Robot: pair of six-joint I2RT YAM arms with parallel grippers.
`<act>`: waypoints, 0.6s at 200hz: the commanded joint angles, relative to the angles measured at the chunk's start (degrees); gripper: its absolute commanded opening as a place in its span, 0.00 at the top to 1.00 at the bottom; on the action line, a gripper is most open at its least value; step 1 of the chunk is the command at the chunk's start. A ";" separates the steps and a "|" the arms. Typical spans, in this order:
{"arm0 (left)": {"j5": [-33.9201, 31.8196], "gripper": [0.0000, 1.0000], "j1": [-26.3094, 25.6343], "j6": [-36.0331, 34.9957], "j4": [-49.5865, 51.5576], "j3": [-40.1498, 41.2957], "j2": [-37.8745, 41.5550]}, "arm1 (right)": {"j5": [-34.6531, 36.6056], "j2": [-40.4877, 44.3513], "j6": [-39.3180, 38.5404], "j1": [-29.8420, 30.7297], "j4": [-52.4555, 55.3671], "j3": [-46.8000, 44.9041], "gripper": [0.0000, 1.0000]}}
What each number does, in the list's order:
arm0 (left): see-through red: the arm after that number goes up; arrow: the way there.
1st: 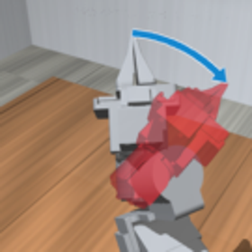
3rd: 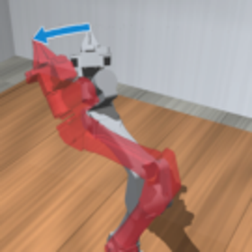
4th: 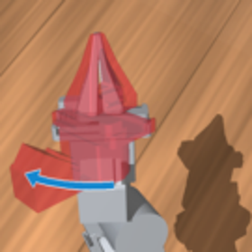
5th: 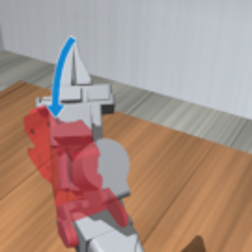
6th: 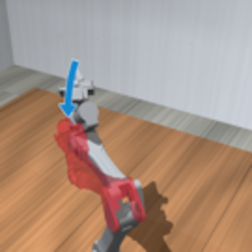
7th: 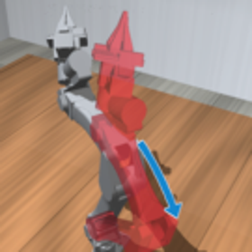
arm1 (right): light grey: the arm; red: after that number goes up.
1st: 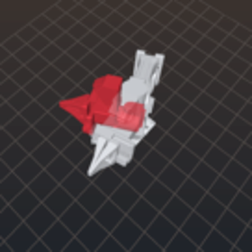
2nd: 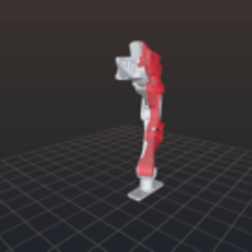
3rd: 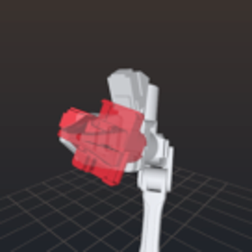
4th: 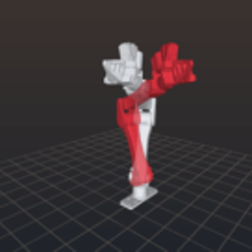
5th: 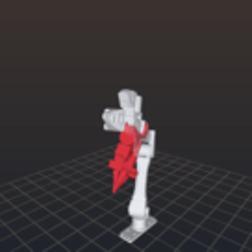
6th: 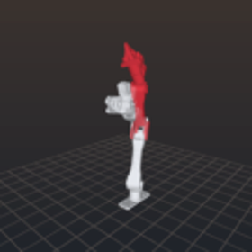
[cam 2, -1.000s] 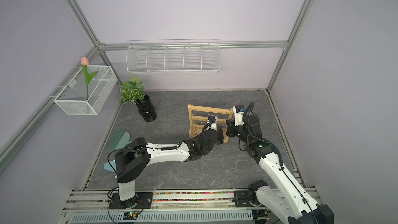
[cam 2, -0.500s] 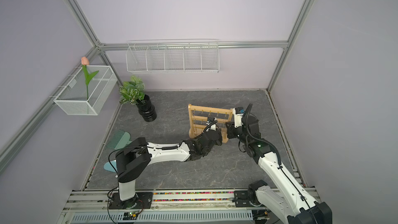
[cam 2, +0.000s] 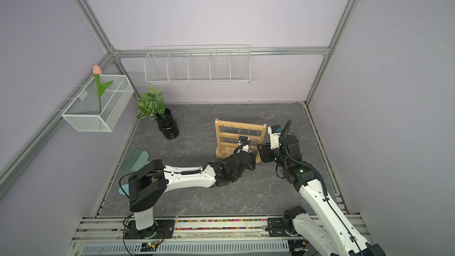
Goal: Hang the necklace on the jewelry display stand
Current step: Hang the necklace on the stand.
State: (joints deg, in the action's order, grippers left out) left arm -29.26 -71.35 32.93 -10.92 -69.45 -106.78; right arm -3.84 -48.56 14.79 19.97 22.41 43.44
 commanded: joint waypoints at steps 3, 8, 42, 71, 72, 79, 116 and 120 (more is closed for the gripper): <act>1.23 0.54 -1.22 2.19 4.72 1.11 4.34 | 1.61 1.75 0.17 -0.29 6.69 2.40 0.40; 1.74 0.54 -1.31 2.58 5.55 1.28 5.05 | 1.99 1.90 0.39 -0.21 7.66 2.73 0.39; 4.71 0.54 -1.80 4.61 10.85 2.93 10.14 | 6.08 2.09 1.74 -0.21 13.53 4.19 0.28; 1.71 0.48 -1.77 5.93 19.98 3.02 15.46 | 9.33 2.33 2.68 -0.31 15.59 3.52 0.11; 1.38 0.48 -1.77 5.97 21.16 2.93 15.73 | 9.44 2.33 2.69 -0.29 15.71 3.50 0.11; 0.02 0.41 -1.58 5.04 23.18 2.96 17.24 | 10.39 2.21 2.83 -0.32 15.90 3.29 0.11; -4.30 0.01 5.16 3.61 30.40 8.82 30.27 | 15.74 -0.18 2.83 -0.94 14.24 1.98 0.11; -5.02 0.01 6.58 3.68 31.52 9.55 31.81 | 16.65 -0.69 2.79 -1.09 13.91 2.05 0.11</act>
State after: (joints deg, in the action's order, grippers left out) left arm -28.95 -70.57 36.25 11.92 -63.44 -82.39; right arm 7.35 -47.42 17.37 19.77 36.27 46.48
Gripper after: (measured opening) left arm 0.989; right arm 0.889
